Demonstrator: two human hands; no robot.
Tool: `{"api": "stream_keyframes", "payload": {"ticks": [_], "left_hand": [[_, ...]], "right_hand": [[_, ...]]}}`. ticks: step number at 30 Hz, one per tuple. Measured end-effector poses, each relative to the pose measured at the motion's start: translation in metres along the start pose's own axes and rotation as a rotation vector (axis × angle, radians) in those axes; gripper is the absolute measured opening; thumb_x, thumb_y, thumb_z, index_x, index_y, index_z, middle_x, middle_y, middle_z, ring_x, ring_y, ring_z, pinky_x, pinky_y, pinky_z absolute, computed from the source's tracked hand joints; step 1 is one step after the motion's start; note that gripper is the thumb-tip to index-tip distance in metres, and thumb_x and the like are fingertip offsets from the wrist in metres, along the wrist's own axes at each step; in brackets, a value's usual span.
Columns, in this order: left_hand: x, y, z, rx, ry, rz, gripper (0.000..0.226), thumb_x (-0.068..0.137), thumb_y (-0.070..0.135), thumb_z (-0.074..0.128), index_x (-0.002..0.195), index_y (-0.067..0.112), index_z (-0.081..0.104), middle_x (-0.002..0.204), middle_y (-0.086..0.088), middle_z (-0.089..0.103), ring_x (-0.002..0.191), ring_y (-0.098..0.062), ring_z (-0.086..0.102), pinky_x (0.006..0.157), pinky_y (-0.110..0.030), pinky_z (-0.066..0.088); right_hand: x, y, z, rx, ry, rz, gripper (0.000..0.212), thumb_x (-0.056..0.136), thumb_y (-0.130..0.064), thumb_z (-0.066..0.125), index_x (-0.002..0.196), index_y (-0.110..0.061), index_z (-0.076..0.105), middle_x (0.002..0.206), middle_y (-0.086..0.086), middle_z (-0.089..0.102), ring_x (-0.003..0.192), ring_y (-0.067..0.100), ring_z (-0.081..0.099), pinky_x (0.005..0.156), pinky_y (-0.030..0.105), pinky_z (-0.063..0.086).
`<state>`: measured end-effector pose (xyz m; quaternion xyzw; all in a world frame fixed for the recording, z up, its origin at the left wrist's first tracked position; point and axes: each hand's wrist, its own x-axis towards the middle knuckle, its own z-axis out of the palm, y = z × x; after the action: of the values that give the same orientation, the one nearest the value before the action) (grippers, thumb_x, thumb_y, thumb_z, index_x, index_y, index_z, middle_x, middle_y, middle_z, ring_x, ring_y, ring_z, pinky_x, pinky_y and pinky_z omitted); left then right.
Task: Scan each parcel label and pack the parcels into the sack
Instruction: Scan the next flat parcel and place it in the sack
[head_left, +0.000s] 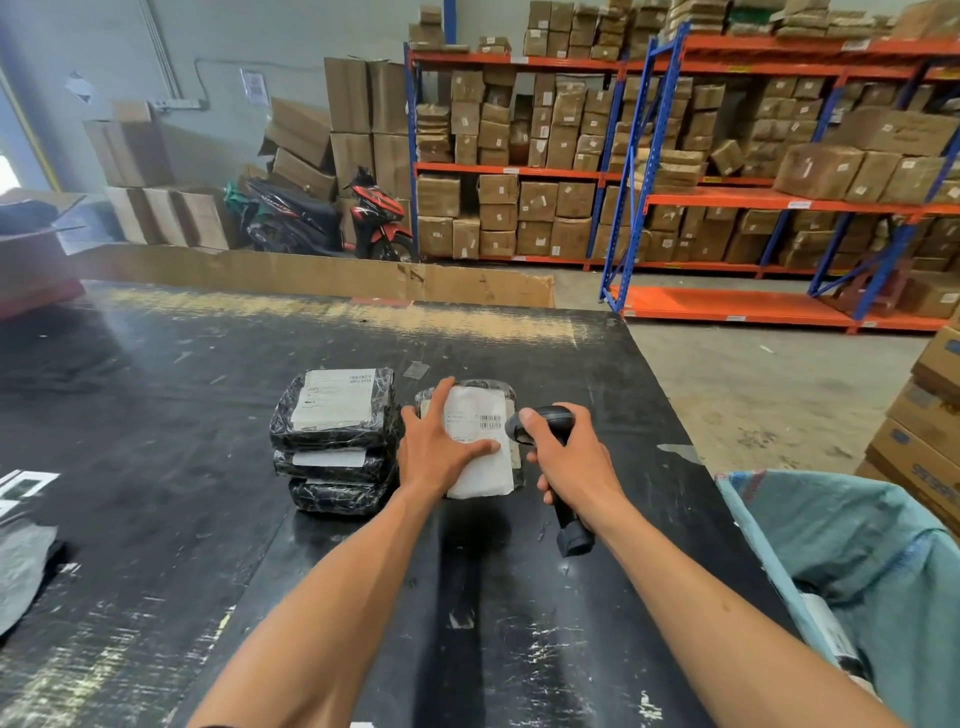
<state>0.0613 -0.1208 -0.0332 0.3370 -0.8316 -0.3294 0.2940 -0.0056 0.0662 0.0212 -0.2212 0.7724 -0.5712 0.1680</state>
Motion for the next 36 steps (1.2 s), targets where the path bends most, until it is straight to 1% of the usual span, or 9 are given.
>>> {"api": "stream_keyframes", "payload": {"ticks": [6,12,15,16,18,21,27,32,36], "left_hand": [[0.046,0.035,-0.042,0.066,0.138,0.071,0.101,0.057,0.07,0.083,0.14,0.061,0.027,0.121,-0.008,0.04,0.078,-0.027,0.053,0.067,-0.032,0.047],[0.063,0.044,-0.07,-0.08,0.269,-0.008,0.101,0.054,0.072,0.082,0.139,0.058,0.028,0.125,-0.01,0.042,0.092,-0.031,0.057,0.079,-0.04,0.051],[0.054,0.034,-0.073,-0.164,0.297,-0.067,0.105,0.051,0.072,0.083,0.141,0.057,0.03,0.121,-0.007,0.044,0.086,-0.024,0.05,0.08,-0.034,0.047],[0.05,0.031,-0.074,-0.187,0.303,-0.081,0.106,0.051,0.072,0.084,0.141,0.057,0.03,0.12,-0.007,0.045,0.085,-0.022,0.049,0.079,-0.032,0.044],[0.043,0.025,-0.078,-0.217,0.316,-0.088,0.107,0.051,0.072,0.084,0.142,0.058,0.03,0.119,-0.006,0.047,0.082,-0.016,0.045,0.077,-0.03,0.039],[0.034,0.017,-0.087,-0.231,0.33,-0.079,0.107,0.05,0.073,0.084,0.141,0.06,0.029,0.117,-0.003,0.046,0.081,-0.008,0.044,0.073,-0.027,0.037],[0.03,0.011,-0.097,-0.227,0.338,-0.081,0.107,0.049,0.072,0.084,0.14,0.06,0.03,0.114,-0.002,0.045,0.089,-0.019,0.052,0.081,-0.033,0.044],[0.027,0.016,-0.08,-0.238,0.293,-0.072,0.108,0.049,0.072,0.084,0.142,0.059,0.029,0.118,-0.002,0.045,0.092,-0.018,0.049,0.08,-0.031,0.041],[0.028,0.025,-0.058,-0.237,0.212,-0.084,0.109,0.05,0.072,0.084,0.142,0.06,0.028,0.125,-0.005,0.046,0.098,-0.021,0.05,0.082,-0.033,0.041]], "right_hand": [[-0.014,0.013,0.025,-0.003,-0.069,0.074,0.054,0.095,-0.062,0.064,0.136,-0.033,0.044,0.1,0.01,0.075,0.049,0.01,0.065,0.047,0.027,0.056],[-0.022,0.034,0.074,-0.053,-0.159,0.166,0.07,0.093,-0.057,0.07,0.147,-0.024,0.041,0.12,0.015,0.063,0.056,0.02,0.073,0.053,0.038,0.065],[-0.027,0.045,0.098,-0.262,-0.17,0.157,0.075,0.092,-0.068,0.064,0.148,-0.022,0.042,0.125,0.012,0.065,0.088,0.036,0.078,0.084,0.05,0.065],[-0.028,0.049,0.105,-0.37,-0.177,0.144,0.077,0.092,-0.072,0.06,0.148,-0.022,0.043,0.126,0.011,0.067,0.101,0.039,0.075,0.096,0.049,0.06],[-0.031,0.055,0.116,-0.5,-0.189,0.126,0.078,0.093,-0.076,0.055,0.147,-0.021,0.044,0.128,0.013,0.069,0.116,0.039,0.069,0.104,0.047,0.053],[-0.036,0.061,0.129,-0.532,-0.218,0.117,0.077,0.095,-0.074,0.055,0.145,-0.017,0.045,0.127,0.016,0.07,0.119,0.04,0.067,0.102,0.047,0.053],[-0.037,0.069,0.137,-0.483,-0.237,0.13,0.078,0.093,-0.076,0.054,0.145,-0.019,0.045,0.125,0.016,0.07,0.115,0.04,0.068,0.102,0.048,0.055],[-0.038,0.065,0.126,-0.629,-0.249,0.074,0.093,0.087,-0.085,0.045,0.157,-0.025,0.03,0.135,0.016,0.067,0.127,0.044,0.06,0.103,0.05,0.044],[-0.028,0.066,0.084,-0.5,-0.146,0.047,0.088,0.09,-0.084,0.044,0.158,-0.032,0.027,0.123,-0.001,0.074,0.124,0.032,0.063,0.099,0.047,0.042]]}}
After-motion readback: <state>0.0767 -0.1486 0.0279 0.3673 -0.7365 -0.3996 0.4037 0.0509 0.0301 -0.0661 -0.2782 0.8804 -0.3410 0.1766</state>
